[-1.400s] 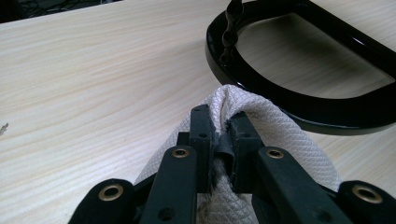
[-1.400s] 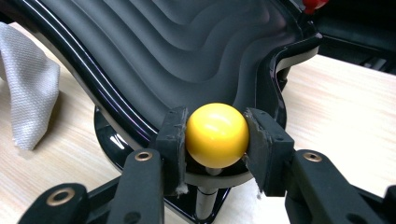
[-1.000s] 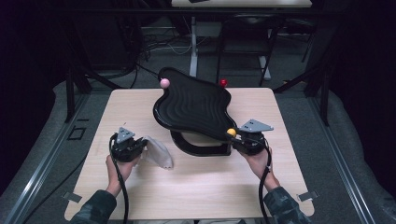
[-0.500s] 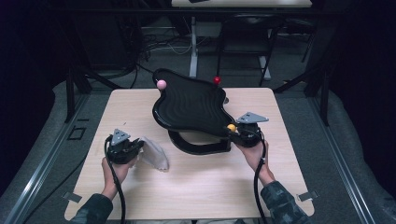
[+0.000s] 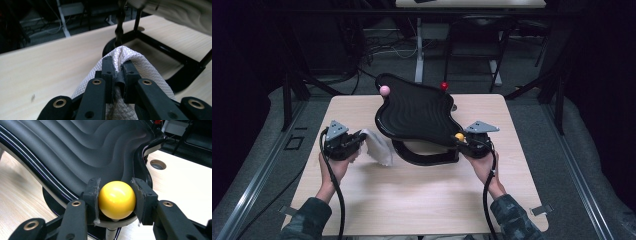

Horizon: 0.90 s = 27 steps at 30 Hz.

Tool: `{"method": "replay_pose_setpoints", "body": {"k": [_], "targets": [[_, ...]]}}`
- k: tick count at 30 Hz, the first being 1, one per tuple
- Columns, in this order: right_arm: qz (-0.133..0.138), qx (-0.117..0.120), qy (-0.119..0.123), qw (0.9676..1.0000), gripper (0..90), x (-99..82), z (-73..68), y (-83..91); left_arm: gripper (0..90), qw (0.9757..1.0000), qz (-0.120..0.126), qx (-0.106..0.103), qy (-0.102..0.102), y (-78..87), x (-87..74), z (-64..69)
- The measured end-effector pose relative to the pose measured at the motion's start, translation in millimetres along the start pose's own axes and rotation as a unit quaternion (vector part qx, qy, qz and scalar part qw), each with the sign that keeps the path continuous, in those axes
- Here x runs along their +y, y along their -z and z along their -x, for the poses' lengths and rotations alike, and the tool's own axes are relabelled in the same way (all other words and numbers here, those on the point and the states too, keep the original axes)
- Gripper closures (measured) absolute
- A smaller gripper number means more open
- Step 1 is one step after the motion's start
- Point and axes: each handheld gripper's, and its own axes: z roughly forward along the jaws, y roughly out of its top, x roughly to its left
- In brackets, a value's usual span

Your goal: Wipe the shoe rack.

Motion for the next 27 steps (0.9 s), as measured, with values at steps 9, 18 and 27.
{"method": "replay_pose_setpoints", "body": {"k": [9, 18, 27], "targets": [[0.000, -0.001, -0.002, 1.0000, 59.6, -0.1, -0.5, -0.1, 82.8, 0.9985, 0.012, -0.019, -0.051, -10.7, 59.4, 2.4], [0.000, -0.002, -0.001, 1.0000, 59.7, -0.3, -0.8, 0.0, 83.0, 0.9956, -0.007, -0.025, -0.090, -26.7, 91.3, 3.8], [0.000, -0.002, -0.002, 1.0000, 59.6, -0.6, -1.2, 0.0, 83.3, 0.9950, -0.022, -0.034, -0.091, -39.0, 101.1, 2.2]]}}
